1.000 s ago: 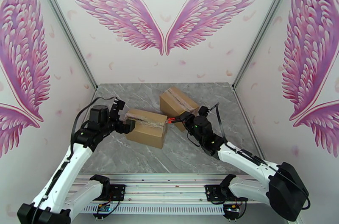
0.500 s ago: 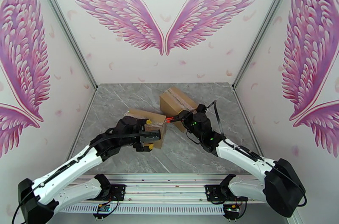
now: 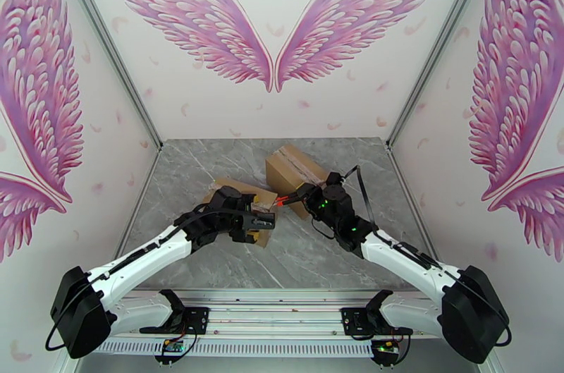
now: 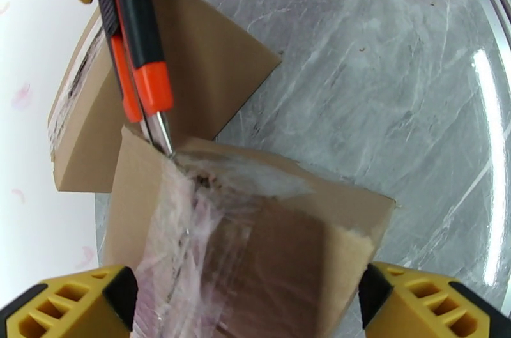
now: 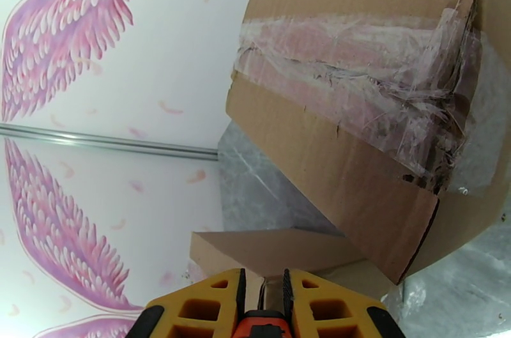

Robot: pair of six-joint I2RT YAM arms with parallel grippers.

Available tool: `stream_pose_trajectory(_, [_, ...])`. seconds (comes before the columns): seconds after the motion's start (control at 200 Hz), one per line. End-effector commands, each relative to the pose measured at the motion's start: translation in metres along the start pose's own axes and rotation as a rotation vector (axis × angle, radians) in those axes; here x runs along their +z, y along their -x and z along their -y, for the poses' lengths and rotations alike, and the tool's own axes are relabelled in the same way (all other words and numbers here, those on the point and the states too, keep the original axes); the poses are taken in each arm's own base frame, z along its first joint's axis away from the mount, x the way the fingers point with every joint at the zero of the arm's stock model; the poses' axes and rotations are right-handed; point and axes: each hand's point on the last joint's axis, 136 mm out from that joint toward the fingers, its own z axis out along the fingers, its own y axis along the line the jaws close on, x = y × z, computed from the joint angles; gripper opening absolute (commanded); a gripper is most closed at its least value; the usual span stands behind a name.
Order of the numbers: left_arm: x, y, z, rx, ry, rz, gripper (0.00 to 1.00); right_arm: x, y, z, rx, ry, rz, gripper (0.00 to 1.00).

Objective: Unpack the express box

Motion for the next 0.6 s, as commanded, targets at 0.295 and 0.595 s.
stream_pose_trajectory(0.295, [-0.003,0.020,-0.058,-0.046,0.153,0.059,0.95,-0.002,-0.059,-0.010,-0.019,0.038,-0.284,0.00])
stream_pose_trajectory(0.595, [-0.003,0.014,-0.080,-0.115,0.154,0.063,0.94,-0.015,-0.065,-0.001,-0.058,0.001,-0.323,0.00])
